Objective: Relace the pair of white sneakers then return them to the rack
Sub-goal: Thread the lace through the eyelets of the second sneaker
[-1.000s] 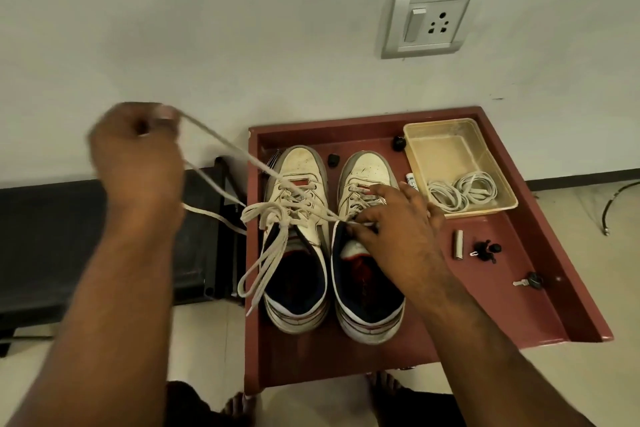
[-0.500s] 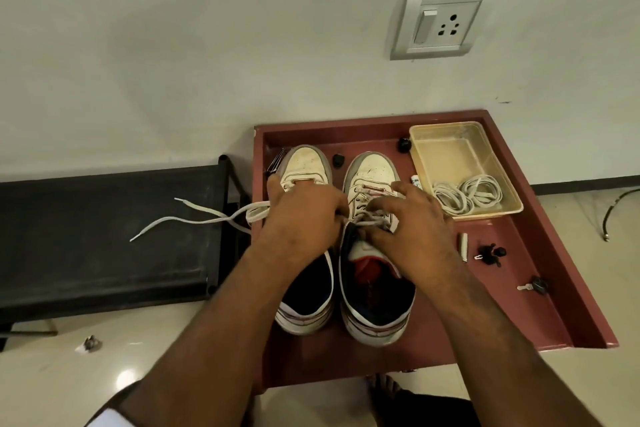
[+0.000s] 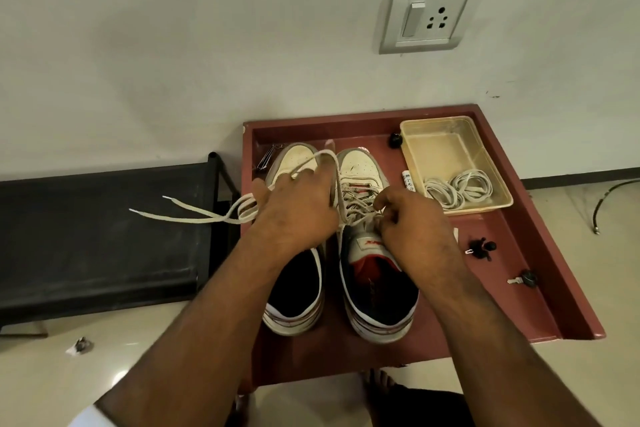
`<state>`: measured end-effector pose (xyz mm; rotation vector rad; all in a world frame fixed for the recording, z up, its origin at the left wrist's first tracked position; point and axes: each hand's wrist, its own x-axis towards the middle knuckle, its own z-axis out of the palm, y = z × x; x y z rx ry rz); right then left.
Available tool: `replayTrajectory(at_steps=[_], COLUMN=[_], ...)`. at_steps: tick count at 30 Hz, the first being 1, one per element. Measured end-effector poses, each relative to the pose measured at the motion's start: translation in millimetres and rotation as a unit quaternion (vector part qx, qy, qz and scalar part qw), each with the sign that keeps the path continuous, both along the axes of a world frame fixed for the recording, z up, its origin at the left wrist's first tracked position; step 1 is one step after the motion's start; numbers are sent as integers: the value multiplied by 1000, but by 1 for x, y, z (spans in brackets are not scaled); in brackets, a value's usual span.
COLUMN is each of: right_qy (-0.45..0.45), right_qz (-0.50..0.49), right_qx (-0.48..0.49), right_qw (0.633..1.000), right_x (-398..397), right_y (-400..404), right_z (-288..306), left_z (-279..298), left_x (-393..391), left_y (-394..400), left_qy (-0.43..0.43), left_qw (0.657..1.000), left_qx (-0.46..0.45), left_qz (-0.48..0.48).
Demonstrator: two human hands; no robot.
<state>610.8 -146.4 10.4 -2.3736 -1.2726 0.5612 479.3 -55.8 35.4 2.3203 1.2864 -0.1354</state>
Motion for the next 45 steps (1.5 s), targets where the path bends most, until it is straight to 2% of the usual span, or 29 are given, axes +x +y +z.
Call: replayTrajectory(at_steps=[1,2,3,5,6,7,8,11,13,16,18,21,23,26,28,30,33,35,36,38,40,42,45], right_qy=[-5,-3,8,46,62,83,110,227,278,337,382,502,530,490,488,495,494,472,462,462,460,438,413], right_qz=[1,-2,-7,-22,-29,-37,-46,-47,16,112,111,91,134,196,167,109,27,-6,-14,-12,8,30,36], right_qx=[6,16,29,51,55,60,67,109,158,167,179,219,219,189,198,221,274,302,308,301,279,265,241], right_qw=[1000,1000,1000,997,996,994,991,967,947,920,900,832,808,828,833,833,824,828,832,834,843,858,878], right_x=[0,0,2,5,7,9,11,16,21,25,25,31,28,14,12,22,50,64,66,62,50,40,42], right_y=[1,1,2,2,1,2,2,4,4,1,0,-4,-3,3,4,1,-8,-14,-17,-17,-11,-5,-6], right_z=[-1,-2,-2,-5,-6,-8,-9,-4,6,15,20,22,25,27,29,30,28,28,29,30,31,33,33], left_z=[3,8,15,32,39,44,46,45,46,49,52,54,54,56,59,58,47,34,30,31,30,28,18], left_x=[1,3,6,9,10,10,9,6,3,-1,-8,-24,-28,-20,-17,-19,-31,-42,-46,-43,-26,-4,6], left_y=[1,0,-1,-5,-7,-8,-10,-10,-10,-7,-2,11,13,5,3,7,24,39,43,38,24,5,0], left_qy=[-91,-199,-312,-496,-546,-564,-549,-379,-285,-250,-286,-325,-332,-324,-347,-369,-400,-362,-329,-307,-306,-260,-267], left_qw=[995,974,934,822,781,770,791,919,950,949,940,925,915,918,918,921,908,909,918,939,949,960,957], left_qx=[-20,-62,-120,-209,-227,-221,-196,-101,-103,-135,-148,-190,-218,-195,-162,-116,-43,34,61,22,-51,-90,-73], left_qz=[43,87,127,187,199,200,188,45,-74,-138,-115,-57,-72,-117,-103,-46,120,205,214,156,47,-59,-87])
